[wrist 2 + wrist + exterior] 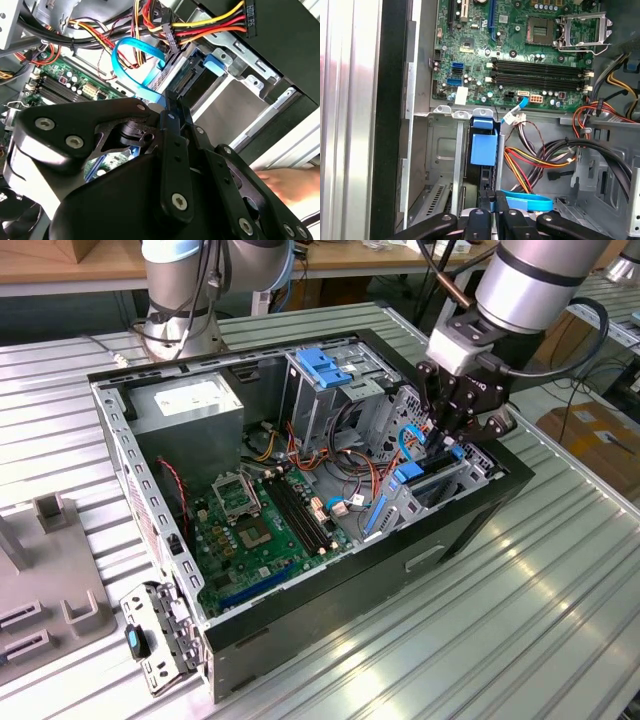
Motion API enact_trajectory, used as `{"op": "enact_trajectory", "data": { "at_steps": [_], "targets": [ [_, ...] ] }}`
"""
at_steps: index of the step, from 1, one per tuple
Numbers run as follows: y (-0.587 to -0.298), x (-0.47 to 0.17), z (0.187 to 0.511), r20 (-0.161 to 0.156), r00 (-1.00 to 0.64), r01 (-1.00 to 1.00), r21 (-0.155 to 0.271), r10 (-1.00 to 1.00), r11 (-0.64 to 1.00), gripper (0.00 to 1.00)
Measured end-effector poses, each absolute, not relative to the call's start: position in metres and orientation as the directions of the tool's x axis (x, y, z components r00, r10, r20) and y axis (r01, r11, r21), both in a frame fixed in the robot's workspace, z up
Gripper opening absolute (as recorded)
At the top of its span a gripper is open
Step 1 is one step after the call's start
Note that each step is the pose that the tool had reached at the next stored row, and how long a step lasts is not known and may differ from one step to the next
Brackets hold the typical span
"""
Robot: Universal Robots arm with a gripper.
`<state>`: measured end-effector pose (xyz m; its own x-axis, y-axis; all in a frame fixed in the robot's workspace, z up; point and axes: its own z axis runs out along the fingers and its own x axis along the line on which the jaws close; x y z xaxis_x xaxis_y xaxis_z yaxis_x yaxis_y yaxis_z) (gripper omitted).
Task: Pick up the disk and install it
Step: 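Insert the first disk wire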
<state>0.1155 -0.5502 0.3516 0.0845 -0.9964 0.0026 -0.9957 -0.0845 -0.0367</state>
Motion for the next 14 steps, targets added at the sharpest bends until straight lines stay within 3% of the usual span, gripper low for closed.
{"op": "enact_trajectory", "data": {
  "at_steps": [14],
  "targets": [
    [-0.5525,0.1148,0.3496,0.003,0.086,-0.995,-0.040,-0.996,-0.086,0.16]
  ]
}}
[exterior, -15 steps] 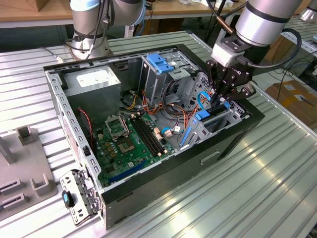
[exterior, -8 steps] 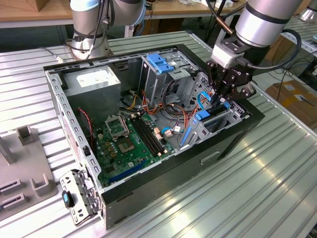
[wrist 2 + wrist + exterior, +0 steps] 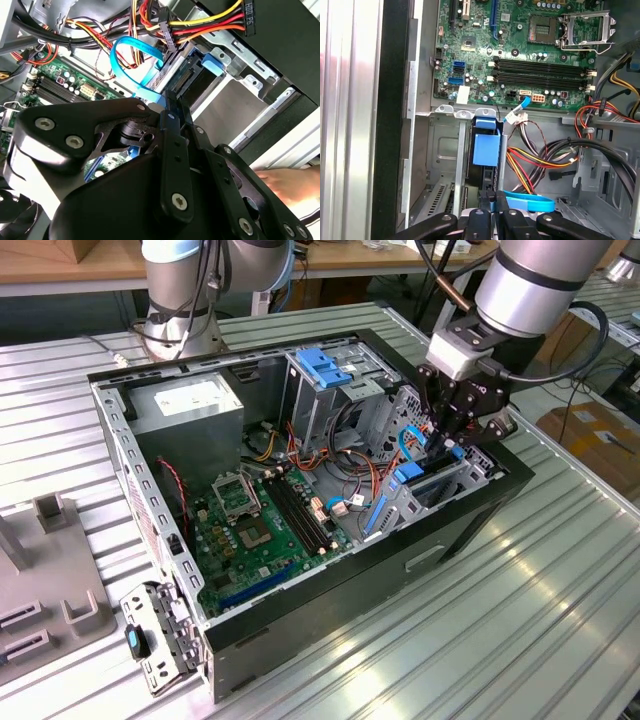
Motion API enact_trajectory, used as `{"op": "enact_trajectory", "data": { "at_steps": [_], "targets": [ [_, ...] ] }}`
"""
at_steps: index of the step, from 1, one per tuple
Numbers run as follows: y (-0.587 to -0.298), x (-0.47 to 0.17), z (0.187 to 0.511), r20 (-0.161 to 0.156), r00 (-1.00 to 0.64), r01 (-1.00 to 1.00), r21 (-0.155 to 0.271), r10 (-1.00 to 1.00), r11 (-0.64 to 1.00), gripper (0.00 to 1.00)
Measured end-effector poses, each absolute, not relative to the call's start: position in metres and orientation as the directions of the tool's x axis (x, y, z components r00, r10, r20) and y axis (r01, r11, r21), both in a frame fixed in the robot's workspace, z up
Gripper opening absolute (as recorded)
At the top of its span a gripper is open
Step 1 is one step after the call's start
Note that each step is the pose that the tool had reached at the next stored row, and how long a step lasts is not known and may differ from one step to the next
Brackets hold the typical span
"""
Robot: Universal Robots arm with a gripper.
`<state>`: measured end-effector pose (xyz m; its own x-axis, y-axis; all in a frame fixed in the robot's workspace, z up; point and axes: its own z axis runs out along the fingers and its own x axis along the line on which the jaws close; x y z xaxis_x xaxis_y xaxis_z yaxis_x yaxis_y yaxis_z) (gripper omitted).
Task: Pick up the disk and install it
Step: 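Insert the first disk wire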
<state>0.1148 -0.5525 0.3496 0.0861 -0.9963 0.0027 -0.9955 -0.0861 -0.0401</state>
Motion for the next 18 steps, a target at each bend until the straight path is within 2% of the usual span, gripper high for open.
{"op": "enact_trajectory", "data": {
  "at_steps": [18],
  "targets": [
    [-0.5526,0.1148,0.3450,0.003,0.086,-0.995,-0.040,-0.996,-0.086,0.16]
  ]
}}
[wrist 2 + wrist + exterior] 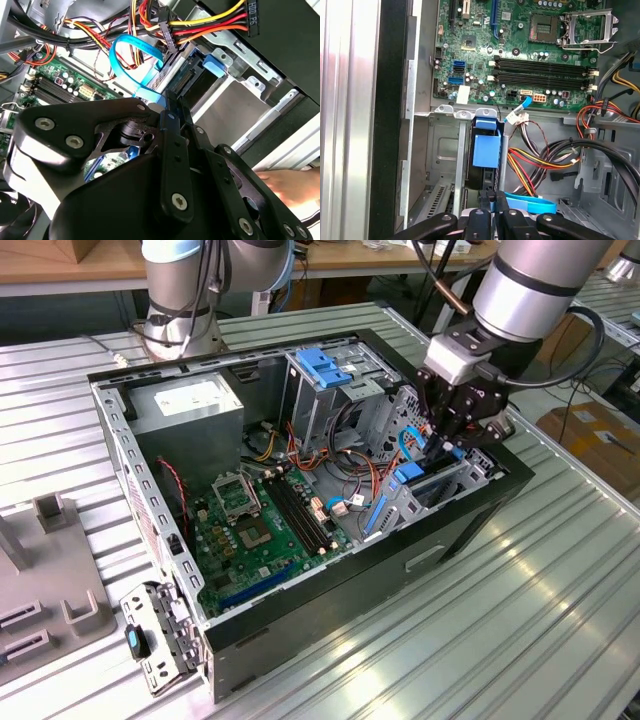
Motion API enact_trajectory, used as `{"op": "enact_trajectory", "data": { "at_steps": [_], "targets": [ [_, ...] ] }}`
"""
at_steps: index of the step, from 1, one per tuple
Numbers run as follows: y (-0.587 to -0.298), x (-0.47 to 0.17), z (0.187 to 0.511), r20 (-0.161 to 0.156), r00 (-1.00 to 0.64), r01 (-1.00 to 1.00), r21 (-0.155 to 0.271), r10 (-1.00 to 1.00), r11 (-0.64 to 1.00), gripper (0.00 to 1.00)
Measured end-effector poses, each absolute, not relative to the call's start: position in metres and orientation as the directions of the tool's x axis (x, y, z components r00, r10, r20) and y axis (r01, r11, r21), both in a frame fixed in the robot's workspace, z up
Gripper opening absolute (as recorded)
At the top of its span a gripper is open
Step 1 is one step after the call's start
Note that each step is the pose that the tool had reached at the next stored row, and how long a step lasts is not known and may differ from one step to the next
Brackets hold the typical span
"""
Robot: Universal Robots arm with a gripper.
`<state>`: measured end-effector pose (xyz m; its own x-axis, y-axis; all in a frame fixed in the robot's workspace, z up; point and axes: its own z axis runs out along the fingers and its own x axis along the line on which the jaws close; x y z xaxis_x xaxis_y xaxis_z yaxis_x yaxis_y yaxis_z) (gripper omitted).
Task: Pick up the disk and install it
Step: 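Insert the first disk wire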
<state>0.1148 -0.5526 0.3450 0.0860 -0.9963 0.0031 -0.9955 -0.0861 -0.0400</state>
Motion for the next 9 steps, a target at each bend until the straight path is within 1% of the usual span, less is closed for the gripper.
{"op": "enact_trajectory", "data": {
  "at_steps": [9],
  "targets": [
    [-0.5527,0.1148,0.3422,0.003,0.086,-0.995,-0.040,-0.996,-0.086,0.16]
  ]
}}
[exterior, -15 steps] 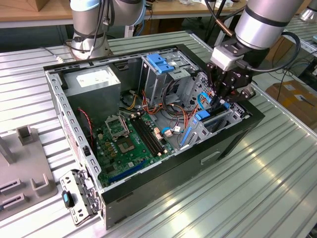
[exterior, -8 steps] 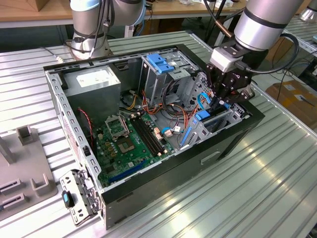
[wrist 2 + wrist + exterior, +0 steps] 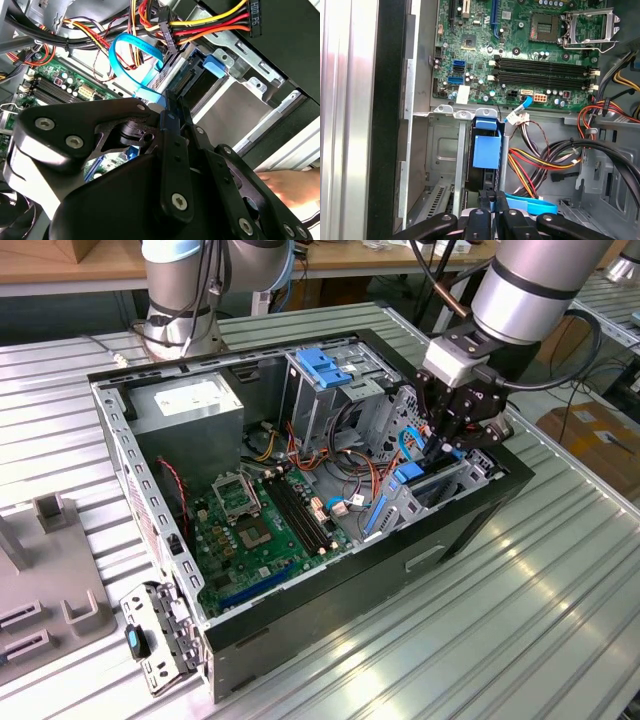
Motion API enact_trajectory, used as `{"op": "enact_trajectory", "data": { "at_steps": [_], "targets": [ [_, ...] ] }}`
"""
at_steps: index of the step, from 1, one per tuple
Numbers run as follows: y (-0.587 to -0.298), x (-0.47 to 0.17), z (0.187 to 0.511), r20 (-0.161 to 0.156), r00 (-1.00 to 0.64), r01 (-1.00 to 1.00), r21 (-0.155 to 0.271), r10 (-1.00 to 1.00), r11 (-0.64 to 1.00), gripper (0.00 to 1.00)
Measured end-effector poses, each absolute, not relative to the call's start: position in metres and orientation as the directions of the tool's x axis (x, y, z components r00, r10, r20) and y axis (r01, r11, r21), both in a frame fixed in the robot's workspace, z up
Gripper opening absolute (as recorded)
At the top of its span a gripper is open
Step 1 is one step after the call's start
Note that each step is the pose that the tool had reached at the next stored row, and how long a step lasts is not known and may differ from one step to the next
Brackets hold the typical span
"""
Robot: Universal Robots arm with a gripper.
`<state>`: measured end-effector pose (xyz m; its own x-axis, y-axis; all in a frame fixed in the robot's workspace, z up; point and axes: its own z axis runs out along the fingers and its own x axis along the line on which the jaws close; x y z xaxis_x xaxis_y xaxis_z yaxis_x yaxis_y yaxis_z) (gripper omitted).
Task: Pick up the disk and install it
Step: 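Insert the first disk wire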
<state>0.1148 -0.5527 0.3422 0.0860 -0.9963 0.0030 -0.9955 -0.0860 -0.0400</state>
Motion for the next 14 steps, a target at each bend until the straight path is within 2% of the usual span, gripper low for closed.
{"op": "enact_trajectory", "data": {
  "at_steps": [5,6,7,9,14],
  "targets": [
    [-0.5527,0.1148,0.3419,0.003,0.086,-0.995,-0.040,-0.996,-0.086,0.16],
    [-0.5527,0.1148,0.3419,0.003,0.086,-0.995,-0.040,-0.996,-0.086,0.23],
    [-0.5527,0.1148,0.3419,0.003,0.086,-0.995,-0.040,-0.996,-0.086,0.23],
    [-0.5527,0.1148,0.3419,0.003,0.086,-0.995,-0.040,-0.996,-0.086,0.36],
    [-0.5526,0.1148,0.3436,0.003,0.086,-0.995,-0.040,-0.996,-0.086,0.36]
  ]
}}
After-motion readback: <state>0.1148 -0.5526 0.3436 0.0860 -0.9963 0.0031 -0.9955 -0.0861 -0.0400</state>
